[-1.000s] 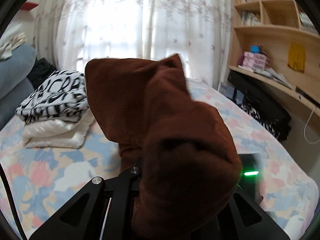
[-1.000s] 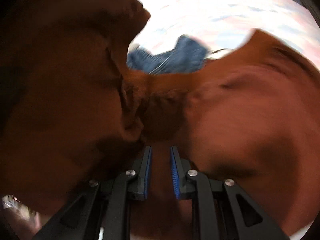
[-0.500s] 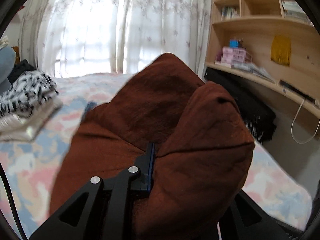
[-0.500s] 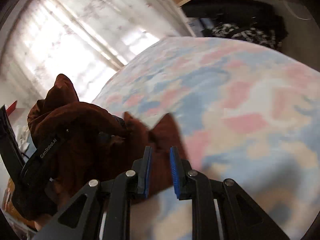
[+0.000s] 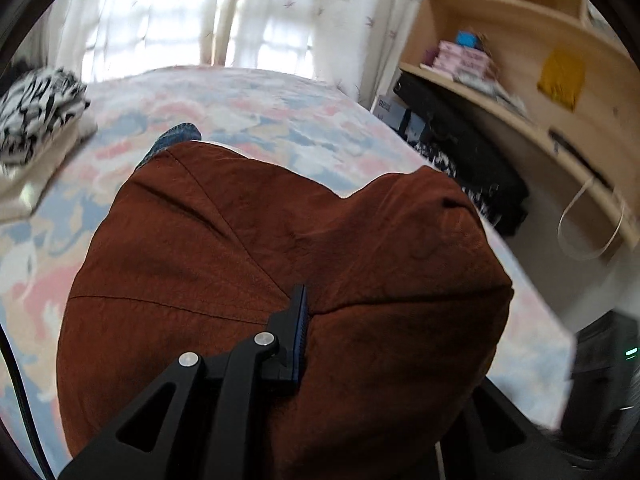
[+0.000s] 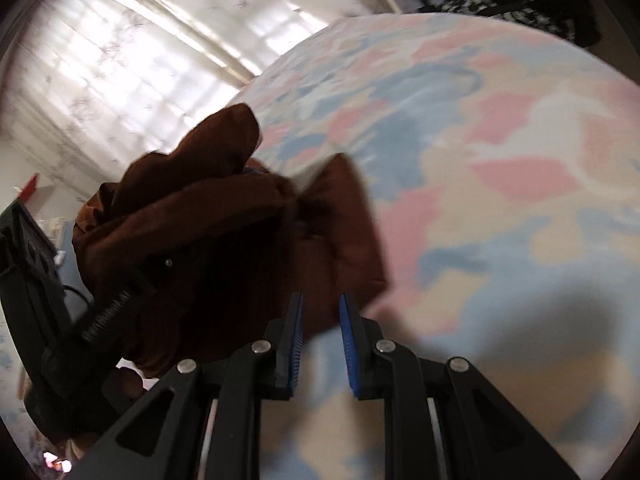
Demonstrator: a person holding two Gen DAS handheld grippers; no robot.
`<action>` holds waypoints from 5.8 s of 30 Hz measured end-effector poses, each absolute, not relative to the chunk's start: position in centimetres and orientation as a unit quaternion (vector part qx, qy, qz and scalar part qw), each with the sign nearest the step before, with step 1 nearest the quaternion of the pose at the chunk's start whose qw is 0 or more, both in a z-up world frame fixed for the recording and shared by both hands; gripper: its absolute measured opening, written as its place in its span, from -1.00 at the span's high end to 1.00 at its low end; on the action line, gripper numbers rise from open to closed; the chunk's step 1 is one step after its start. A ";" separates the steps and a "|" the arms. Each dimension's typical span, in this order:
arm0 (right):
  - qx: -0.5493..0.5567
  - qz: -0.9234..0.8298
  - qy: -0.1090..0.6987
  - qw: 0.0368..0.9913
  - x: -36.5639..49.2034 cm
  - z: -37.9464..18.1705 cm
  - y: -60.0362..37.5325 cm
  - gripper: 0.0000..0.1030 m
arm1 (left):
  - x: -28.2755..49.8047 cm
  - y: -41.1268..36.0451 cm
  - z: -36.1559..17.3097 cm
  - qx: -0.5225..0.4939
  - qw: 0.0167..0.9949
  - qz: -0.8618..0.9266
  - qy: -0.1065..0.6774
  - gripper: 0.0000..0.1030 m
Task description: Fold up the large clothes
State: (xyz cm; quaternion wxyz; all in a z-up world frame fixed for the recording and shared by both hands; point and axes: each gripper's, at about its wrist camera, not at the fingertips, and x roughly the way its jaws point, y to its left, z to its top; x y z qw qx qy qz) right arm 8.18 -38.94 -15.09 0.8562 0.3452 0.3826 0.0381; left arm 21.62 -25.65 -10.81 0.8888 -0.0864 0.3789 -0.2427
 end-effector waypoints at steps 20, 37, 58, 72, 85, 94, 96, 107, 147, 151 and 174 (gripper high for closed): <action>0.466 0.121 0.351 0.803 24.4 -16.0 -42.4 0.62 | 23.8 -25.8 -11.2 -0.105 0.881 -0.253 0.387 0.73; 0.248 0.130 0.298 0.912 26.0 -9.4 -40.9 0.62 | 21.9 -27.9 -10.9 -0.066 0.908 -0.258 0.324 0.68; 0.343 0.088 0.410 0.841 18.7 -13.6 -46.7 -0.28 | 20.0 -31.4 -13.0 0.033 0.846 -0.339 0.411 -0.74; 0.322 0.106 0.473 0.813 16.6 -12.4 -42.4 -0.30 | 21.1 -17.6 -9.3 -0.007 0.881 -0.216 0.420 -0.67; 0.284 0.103 0.503 0.810 15.7 -13.3 -41.3 0.50 | 24.3 -17.5 -13.9 -0.024 0.869 -0.187 0.458 -0.67; 0.176 0.129 0.353 0.910 13.7 -8.7 -39.9 0.76 | 24.5 -17.1 -14.2 -0.045 0.884 -0.181 0.428 -0.68; 0.164 0.096 0.390 0.901 14.6 -11.4 -40.4 0.76 | 24.6 -17.3 -15.2 -0.052 0.882 -0.181 0.431 -0.69; 0.190 0.027 0.440 0.877 14.2 -16.8 -41.9 0.12 | 25.3 -16.3 -17.9 -0.109 0.867 -0.192 0.447 -0.83; 0.230 -0.006 0.438 0.869 15.4 -17.9 -42.5 -0.12 | 38.1 -25.7 -17.0 0.113 0.875 -0.159 0.444 0.10; 0.244 -0.004 0.436 0.866 15.4 -17.0 -42.9 -0.13 | 36.9 -24.6 -15.4 0.100 0.882 -0.154 0.433 -0.33; 0.155 0.048 0.418 0.894 13.0 -9.1 -38.8 -0.32 | 26.2 -15.2 -11.8 -0.024 0.859 -0.199 0.471 -0.42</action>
